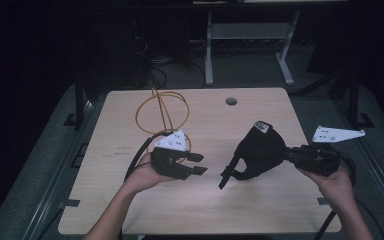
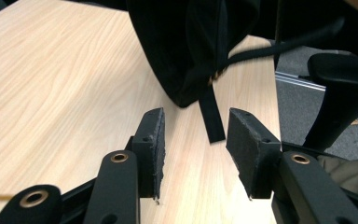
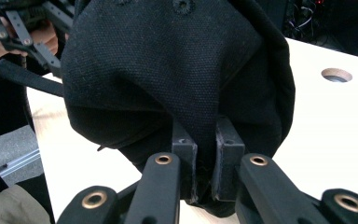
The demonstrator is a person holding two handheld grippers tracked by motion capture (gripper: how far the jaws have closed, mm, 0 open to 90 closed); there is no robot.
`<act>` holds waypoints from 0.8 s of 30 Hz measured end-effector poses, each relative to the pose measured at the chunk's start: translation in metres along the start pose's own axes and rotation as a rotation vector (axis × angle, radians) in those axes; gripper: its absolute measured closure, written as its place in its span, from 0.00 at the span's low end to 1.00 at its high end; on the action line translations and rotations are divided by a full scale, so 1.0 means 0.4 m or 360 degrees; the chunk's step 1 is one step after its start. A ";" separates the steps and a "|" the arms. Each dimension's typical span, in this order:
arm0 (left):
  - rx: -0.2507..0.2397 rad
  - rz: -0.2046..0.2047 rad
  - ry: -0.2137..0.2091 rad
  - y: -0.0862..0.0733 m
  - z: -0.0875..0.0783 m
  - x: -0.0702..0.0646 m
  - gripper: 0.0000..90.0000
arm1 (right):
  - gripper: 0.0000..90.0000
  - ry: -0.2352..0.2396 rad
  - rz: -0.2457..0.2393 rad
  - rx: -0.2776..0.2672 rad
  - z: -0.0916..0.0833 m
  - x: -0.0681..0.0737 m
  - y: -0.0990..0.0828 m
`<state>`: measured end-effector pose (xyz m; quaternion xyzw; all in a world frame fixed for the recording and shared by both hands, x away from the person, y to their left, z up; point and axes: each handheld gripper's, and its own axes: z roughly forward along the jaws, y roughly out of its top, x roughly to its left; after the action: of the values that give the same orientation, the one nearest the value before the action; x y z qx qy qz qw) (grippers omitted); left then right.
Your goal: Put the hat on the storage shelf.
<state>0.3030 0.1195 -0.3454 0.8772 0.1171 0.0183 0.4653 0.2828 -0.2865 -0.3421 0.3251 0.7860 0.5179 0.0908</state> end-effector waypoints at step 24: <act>0.0099 0.0015 0.0130 -0.146 0.019 -0.016 0.47 | 0.90 0.0001 -0.0009 0.0049 0.013 -0.005 0.099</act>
<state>0.2867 0.1435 -0.3970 0.8903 0.1324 0.0524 0.4325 0.3035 -0.2739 -0.3103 0.3242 0.7948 0.5055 0.0870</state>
